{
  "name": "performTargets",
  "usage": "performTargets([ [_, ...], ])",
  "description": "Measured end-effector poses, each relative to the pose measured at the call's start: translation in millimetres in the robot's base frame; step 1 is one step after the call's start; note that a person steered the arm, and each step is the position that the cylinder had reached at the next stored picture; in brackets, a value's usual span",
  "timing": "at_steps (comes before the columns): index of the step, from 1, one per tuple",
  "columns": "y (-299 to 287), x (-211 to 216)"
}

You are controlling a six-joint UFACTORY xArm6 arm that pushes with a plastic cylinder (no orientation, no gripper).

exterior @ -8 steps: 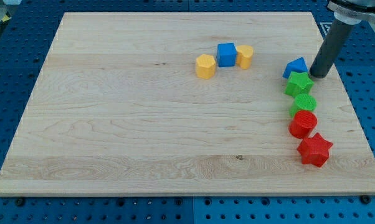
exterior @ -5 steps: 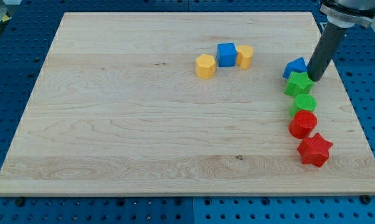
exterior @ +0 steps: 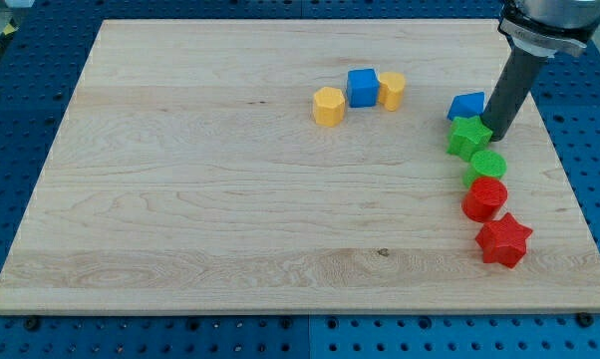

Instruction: Move the green star and blue triangle to the left side slightly

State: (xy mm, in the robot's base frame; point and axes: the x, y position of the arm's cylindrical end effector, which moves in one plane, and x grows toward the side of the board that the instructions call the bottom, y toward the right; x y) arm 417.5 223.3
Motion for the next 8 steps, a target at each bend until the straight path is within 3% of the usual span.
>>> performTargets([
  [3,47,-5],
  [8,-13,-28],
])
